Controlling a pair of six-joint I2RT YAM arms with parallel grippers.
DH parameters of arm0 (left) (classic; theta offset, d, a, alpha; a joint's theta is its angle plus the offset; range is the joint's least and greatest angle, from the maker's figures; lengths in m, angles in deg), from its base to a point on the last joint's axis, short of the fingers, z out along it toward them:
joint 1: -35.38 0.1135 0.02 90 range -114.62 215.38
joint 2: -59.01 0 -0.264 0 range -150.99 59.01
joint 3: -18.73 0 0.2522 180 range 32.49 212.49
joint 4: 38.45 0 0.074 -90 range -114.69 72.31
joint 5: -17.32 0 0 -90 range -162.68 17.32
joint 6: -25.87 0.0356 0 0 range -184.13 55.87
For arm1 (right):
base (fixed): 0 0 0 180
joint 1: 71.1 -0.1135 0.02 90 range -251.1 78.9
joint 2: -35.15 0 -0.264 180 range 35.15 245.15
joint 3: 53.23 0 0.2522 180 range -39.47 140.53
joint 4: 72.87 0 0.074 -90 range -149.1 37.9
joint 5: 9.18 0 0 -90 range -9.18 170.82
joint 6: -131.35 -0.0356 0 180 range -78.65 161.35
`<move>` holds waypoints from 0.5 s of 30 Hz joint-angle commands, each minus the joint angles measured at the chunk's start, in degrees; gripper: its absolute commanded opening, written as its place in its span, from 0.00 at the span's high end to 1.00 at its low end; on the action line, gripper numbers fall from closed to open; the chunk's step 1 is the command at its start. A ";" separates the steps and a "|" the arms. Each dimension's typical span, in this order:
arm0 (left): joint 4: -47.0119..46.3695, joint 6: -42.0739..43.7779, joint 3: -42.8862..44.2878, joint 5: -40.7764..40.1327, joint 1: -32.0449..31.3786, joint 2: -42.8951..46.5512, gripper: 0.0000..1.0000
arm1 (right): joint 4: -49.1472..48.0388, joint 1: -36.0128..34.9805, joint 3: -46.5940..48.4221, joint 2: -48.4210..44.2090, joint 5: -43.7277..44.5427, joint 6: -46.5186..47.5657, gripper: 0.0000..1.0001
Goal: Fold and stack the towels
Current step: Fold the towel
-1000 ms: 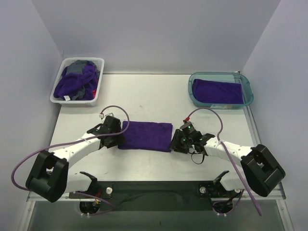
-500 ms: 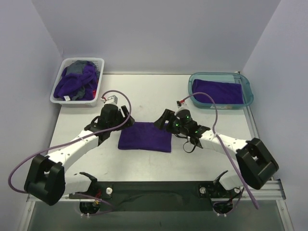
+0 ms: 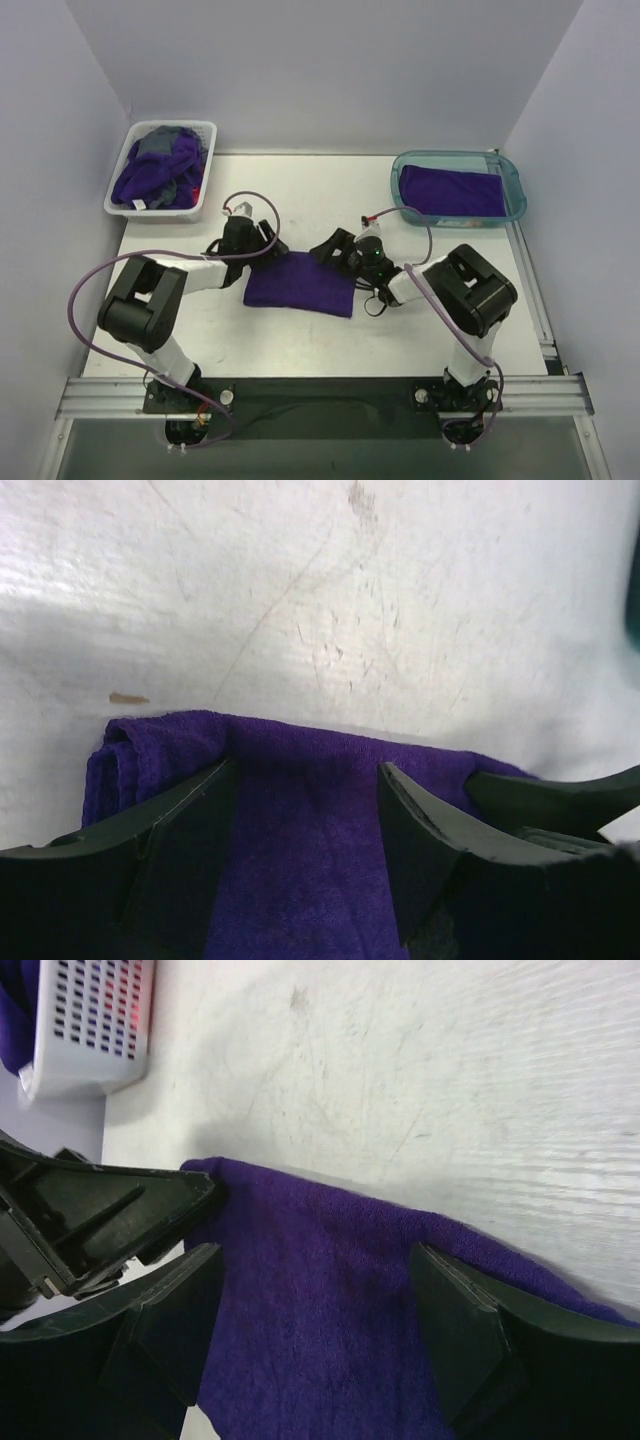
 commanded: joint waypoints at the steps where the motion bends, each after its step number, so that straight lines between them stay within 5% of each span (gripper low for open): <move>1: -7.73 -3.82 -3.57 0.75 2.46 -2.40 0.32 | -10.69 3.02 -5.12 2.20 5.17 -2.26 0.24; 8: -15.03 -10.58 -11.75 0.49 2.73 -2.23 0.33 | -17.37 8.38 -9.17 6.25 6.59 -2.70 0.23; 15: -16.97 -11.30 -11.95 0.40 2.11 0.67 0.33 | -16.07 14.88 -4.26 6.35 -2.02 0.46 0.22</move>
